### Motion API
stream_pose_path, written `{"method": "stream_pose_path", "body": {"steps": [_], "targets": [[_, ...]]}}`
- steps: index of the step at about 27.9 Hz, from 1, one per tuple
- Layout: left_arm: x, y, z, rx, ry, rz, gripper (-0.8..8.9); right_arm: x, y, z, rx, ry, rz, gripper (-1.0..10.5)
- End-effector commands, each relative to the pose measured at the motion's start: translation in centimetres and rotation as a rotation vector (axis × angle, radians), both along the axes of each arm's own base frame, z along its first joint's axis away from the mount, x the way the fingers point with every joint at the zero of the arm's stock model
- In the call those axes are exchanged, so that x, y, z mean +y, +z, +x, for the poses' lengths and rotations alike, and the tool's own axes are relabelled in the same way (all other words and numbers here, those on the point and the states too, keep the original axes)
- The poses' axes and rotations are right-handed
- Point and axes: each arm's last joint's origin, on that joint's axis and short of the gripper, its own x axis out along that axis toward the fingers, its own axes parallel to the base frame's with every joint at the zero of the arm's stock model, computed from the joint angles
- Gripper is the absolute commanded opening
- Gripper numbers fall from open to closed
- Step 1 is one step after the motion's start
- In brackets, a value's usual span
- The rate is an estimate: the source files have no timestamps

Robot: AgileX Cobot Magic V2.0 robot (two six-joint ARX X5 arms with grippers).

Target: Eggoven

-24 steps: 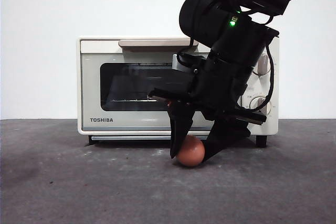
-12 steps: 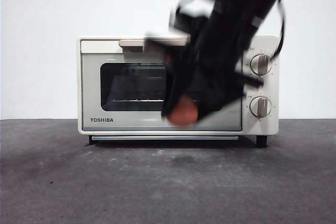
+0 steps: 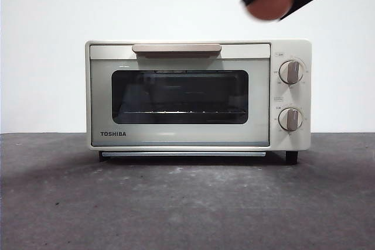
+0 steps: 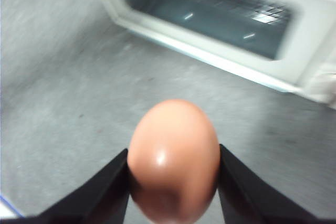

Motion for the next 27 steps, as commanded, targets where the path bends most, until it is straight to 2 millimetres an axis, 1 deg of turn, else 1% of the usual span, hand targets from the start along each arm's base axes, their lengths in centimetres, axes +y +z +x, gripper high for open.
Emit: {"method": "stream_pose_path", "body": {"steps": [1, 7, 14, 22, 25, 27], "targets": [[-1.3, 0.1, 1.9, -0.019, -0.020, 0.029, 0.07, -0.8, 1.3, -1.0, -0.054, 0.003, 0.007, 0.0], [-3.9, -0.8, 5.3, -0.015, -0.029, 0.073, 0.07, -2.8, 2.3, -2.7, -0.099, -0.026, 0.014, 0.0], [-6.4, -2.1, 8.0, 0.002, -0.056, 0.132, 0.07, -4.1, 2.9, -3.9, -0.130, -0.053, 0.019, 0.0], [-8.0, -4.3, 9.1, 0.042, -0.062, 0.190, 0.07, -4.7, 3.0, -4.3, -0.143, -0.069, 0.015, 0.0], [-8.5, -4.8, 9.0, 0.071, -0.076, 0.205, 0.07, -4.7, 3.0, -4.3, -0.141, -0.069, 0.014, 0.0], [-8.9, -5.1, 8.6, 0.095, -0.097, 0.221, 0.07, -4.7, 3.0, -4.4, -0.140, -0.069, 0.011, 0.0]]}}
